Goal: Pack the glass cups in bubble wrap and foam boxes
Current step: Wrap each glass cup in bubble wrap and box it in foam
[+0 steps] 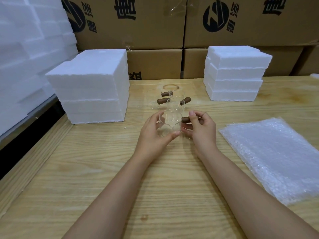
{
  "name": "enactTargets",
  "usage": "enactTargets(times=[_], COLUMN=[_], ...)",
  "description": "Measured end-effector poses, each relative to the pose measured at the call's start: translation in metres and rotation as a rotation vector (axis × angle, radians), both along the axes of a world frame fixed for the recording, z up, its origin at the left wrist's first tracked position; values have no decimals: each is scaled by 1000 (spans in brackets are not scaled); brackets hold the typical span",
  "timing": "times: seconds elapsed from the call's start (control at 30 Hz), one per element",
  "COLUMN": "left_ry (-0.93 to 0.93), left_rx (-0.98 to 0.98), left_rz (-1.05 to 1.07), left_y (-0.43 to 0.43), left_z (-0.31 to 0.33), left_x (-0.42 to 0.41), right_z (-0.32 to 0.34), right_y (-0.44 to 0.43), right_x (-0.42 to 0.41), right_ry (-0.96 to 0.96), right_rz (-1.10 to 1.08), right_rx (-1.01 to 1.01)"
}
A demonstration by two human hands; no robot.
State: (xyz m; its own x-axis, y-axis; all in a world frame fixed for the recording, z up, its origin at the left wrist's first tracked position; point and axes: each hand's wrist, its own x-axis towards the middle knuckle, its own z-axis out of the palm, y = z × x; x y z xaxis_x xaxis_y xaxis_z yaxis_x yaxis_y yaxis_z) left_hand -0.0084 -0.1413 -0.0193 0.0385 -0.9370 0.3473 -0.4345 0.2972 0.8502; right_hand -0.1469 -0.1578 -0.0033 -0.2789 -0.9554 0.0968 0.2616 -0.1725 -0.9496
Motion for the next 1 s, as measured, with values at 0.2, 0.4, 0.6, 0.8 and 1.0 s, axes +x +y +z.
enactTargets(times=[0.2, 0.4, 0.6, 0.8, 1.0], left_ry=[-51, -85, -112, -135, -126], left_rx=[66, 102, 106, 109, 85], left_rz=[39, 56, 82, 151, 191], left_y=[-5, -5, -5, -7, -9], left_z=[-5, -5, -4, -4, -5], left_x=[2, 1, 2, 3, 5], right_z=[-5, -7, 9, 52, 41], right_y=[-5, -9, -17, -20, -13], right_x=[1, 0, -21, -109, -143], right_ry=[86, 224, 668, 1369, 1450], right_rz=[-1, -15, -100, -205, -8], right_rx=[64, 126, 195, 408, 766])
